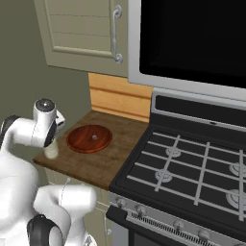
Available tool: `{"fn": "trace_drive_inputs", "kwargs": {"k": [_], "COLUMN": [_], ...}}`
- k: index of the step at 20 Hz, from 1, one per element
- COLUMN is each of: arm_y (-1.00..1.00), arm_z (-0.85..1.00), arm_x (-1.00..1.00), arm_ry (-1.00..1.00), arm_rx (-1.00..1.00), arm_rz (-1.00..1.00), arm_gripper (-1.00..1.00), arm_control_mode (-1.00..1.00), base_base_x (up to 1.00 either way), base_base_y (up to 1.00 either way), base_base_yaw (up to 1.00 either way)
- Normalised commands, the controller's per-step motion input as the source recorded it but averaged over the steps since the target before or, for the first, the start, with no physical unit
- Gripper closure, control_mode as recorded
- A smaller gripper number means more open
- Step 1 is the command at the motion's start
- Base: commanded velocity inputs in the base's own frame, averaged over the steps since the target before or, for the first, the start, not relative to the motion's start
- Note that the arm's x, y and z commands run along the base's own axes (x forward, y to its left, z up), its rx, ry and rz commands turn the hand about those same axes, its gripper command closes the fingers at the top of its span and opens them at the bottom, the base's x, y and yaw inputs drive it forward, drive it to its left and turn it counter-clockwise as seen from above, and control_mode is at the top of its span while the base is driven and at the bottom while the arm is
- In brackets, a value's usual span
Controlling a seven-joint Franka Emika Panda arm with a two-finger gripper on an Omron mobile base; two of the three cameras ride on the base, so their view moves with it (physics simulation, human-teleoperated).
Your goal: Grab a lemon wedge from the fridge and one ice cube from the ice bowl, and put them in the glass of lemonade.
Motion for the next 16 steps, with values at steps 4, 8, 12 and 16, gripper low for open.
{"fn": "trace_drive_inputs", "kwargs": {"k": [4, 8, 12, 16], "arm_y": [-0.62, -0.72, -0.72, -0.42], "arm_z": [0.18, 0.09, 0.00, 0.01], "arm_x": [-0.26, -0.16, -0.12, 0.00], "arm_ry": [0.07, 0.10, 0.04, 0.00], "arm_rx": [0.09, 0.09, 0.10, 0.08], "arm_rz": [-0.03, -0.06, -0.06, -0.07], "arm_gripper": [-1.00, -1.00, -1.00, -1.00], "arm_control_mode": [-1.00, -1.00, -1.00, -1.00], "base_base_x": [0.00, 0.00, 0.00, 0.00], "base_base_y": [0.00, 0.00, 0.00, 0.00], "base_base_yaw": [0.00, 0.00, 0.00, 0.00]}}
